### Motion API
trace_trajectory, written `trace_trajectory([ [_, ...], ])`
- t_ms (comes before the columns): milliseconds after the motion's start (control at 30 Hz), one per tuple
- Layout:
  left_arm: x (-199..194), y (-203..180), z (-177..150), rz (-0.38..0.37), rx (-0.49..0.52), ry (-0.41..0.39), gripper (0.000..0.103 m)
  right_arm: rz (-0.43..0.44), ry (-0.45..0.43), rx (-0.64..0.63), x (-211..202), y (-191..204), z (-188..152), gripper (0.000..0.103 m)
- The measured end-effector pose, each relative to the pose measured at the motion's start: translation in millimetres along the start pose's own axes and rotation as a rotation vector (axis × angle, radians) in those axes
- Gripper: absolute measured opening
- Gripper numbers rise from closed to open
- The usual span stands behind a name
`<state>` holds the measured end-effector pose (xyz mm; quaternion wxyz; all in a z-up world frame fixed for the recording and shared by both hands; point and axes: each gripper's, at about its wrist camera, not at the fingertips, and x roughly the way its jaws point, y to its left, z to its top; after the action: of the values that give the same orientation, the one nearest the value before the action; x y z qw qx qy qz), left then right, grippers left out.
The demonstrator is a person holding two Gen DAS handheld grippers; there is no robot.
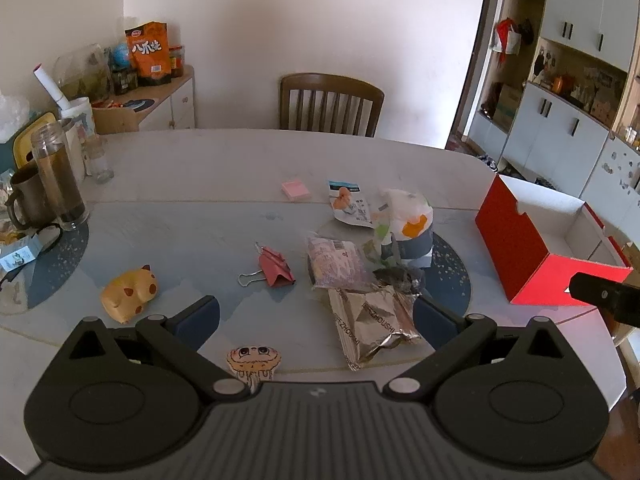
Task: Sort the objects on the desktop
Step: 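Move the left tool toward the yellow plush hamster while the right tool approaches the silver foil bag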
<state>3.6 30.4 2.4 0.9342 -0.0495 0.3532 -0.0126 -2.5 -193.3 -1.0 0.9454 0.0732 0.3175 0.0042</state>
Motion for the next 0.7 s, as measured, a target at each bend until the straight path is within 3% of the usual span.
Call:
trace_trajectory([
  [700,3,21,8,-0.025,0.017,-0.015,0.103,0.004,0.004,-0.006,5,20,1,0.099],
])
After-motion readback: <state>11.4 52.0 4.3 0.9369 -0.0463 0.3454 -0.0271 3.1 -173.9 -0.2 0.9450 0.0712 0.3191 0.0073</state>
